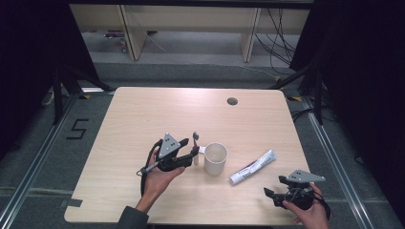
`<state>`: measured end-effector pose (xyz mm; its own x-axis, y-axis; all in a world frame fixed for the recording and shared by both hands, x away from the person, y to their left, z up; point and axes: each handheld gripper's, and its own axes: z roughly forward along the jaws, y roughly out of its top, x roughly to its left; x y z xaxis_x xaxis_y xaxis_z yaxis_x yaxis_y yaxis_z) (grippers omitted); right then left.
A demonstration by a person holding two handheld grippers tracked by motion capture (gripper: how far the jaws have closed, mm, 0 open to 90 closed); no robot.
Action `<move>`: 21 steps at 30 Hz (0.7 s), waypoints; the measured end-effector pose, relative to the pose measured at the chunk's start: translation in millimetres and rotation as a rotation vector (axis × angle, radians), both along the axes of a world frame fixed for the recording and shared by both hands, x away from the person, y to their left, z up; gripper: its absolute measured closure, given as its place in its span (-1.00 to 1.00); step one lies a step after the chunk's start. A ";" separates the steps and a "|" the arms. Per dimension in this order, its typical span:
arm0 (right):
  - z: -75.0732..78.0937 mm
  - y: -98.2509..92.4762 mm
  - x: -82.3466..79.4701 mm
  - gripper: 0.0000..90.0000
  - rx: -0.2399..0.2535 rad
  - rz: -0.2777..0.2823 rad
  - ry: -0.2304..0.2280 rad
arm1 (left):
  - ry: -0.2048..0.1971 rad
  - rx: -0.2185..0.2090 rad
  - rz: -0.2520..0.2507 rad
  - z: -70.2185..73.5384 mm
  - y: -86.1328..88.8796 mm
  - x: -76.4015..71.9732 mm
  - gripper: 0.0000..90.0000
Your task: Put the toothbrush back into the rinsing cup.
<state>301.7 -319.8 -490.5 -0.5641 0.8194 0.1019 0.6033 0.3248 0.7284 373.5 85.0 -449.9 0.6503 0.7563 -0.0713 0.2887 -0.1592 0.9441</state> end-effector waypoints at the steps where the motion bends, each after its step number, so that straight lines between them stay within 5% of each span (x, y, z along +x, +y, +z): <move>1: -0.1 -0.1 0.0 -0.50 -0.001 -0.001 -0.001 | 0.005 0.005 0.001 0.9 0.9 -0.9 -0.01; 21: -0.2 -0.4 0.6 -0.50 0.002 -0.001 -0.001 | 0.028 -0.009 -0.021 15.5 16.8 -26.7 -0.30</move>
<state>302.3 -320.3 -490.7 -0.5631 0.8200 0.1025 0.6027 0.3227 0.7298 346.9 101.8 -434.4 0.6634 0.7420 -0.0964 0.3114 -0.1566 0.9373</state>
